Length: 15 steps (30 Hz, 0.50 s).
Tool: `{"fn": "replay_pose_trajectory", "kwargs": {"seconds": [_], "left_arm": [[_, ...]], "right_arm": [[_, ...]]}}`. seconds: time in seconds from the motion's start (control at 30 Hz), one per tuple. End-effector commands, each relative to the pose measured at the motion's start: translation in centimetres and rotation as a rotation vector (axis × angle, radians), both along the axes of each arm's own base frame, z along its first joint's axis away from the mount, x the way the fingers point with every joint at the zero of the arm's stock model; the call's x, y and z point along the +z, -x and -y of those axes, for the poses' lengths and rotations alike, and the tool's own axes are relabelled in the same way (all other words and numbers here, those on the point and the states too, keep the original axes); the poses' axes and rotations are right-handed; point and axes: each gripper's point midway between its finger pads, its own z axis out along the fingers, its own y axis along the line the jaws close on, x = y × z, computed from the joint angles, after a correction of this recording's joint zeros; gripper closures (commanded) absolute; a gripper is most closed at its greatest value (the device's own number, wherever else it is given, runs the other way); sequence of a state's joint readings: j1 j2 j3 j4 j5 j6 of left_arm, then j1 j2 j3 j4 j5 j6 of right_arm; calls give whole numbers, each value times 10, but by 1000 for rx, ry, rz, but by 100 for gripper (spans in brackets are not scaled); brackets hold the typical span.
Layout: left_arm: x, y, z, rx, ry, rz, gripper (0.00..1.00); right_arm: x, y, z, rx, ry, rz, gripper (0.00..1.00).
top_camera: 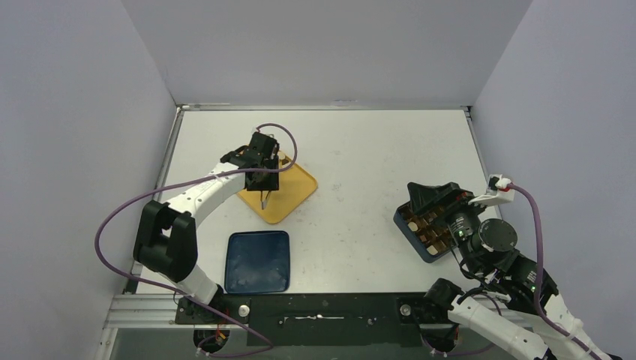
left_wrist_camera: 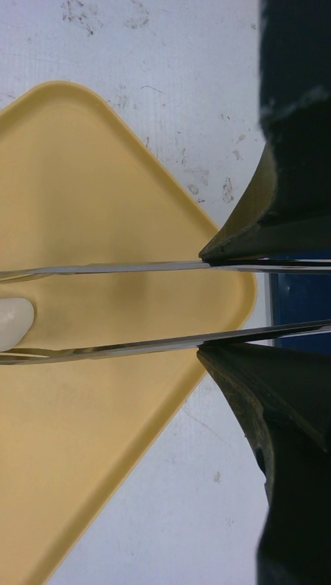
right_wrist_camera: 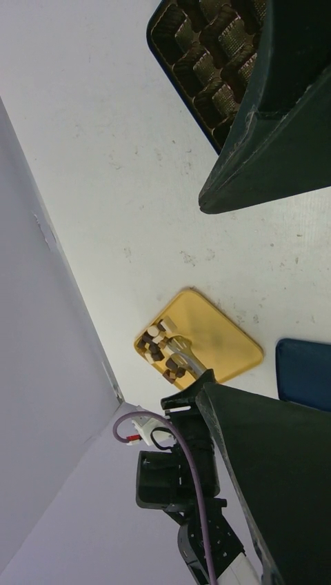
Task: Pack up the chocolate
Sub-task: Pick up the fake chocolate from the plate.
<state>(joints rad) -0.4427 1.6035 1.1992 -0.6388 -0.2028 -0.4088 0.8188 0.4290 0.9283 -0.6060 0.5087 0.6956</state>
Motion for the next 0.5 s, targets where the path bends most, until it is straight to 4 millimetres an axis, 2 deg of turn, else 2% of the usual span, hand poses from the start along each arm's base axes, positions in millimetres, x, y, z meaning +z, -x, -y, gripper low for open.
{"fn": "replay_pose_trajectory", "kwargs": {"seconds": [0.0, 0.23, 0.47], "left_arm": [[3, -9, 4, -3, 32, 23, 60], [15, -6, 2, -3, 36, 32, 69], [37, 0, 4, -38, 70, 75, 72]], "right_arm": [[2, 1, 2, -5, -8, 13, 0], [4, 3, 5, -4, -14, 22, 0], [4, 1, 2, -1, -5, 21, 0]]}}
